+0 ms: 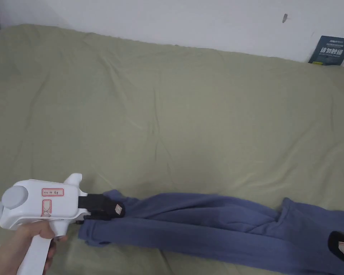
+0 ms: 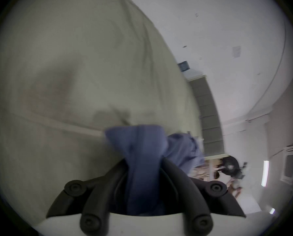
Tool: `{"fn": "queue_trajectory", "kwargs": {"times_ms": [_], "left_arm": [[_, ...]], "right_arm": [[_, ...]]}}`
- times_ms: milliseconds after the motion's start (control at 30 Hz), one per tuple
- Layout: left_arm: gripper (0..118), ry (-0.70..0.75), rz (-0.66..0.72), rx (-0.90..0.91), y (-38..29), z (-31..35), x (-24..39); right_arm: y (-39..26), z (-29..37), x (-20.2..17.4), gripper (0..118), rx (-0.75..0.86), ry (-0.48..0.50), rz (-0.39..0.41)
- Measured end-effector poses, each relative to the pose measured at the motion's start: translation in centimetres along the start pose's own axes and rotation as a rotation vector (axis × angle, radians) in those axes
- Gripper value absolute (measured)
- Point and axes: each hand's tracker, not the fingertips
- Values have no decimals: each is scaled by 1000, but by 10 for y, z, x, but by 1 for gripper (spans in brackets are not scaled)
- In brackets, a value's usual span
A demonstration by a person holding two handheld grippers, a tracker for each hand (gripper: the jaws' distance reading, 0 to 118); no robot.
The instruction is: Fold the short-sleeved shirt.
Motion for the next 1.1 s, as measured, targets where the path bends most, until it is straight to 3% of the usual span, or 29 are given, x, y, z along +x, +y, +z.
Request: {"fn": "queue_trajectory", "kwargs": {"times_ms": [267,633,900,1100], "left_arm": [[10,40,11,67,18,41,12],[10,251,-15,172,16,122,28],[10,441,-181,187,1,114,115],[10,586,-327,153,-14,64,193]], "right_arm": [[2,5,2,0,20,25,-6],[4,8,3,0,39,40,16],[1,16,4,0,49,23,50],[-2,24,12,0,53,33,61]]}}
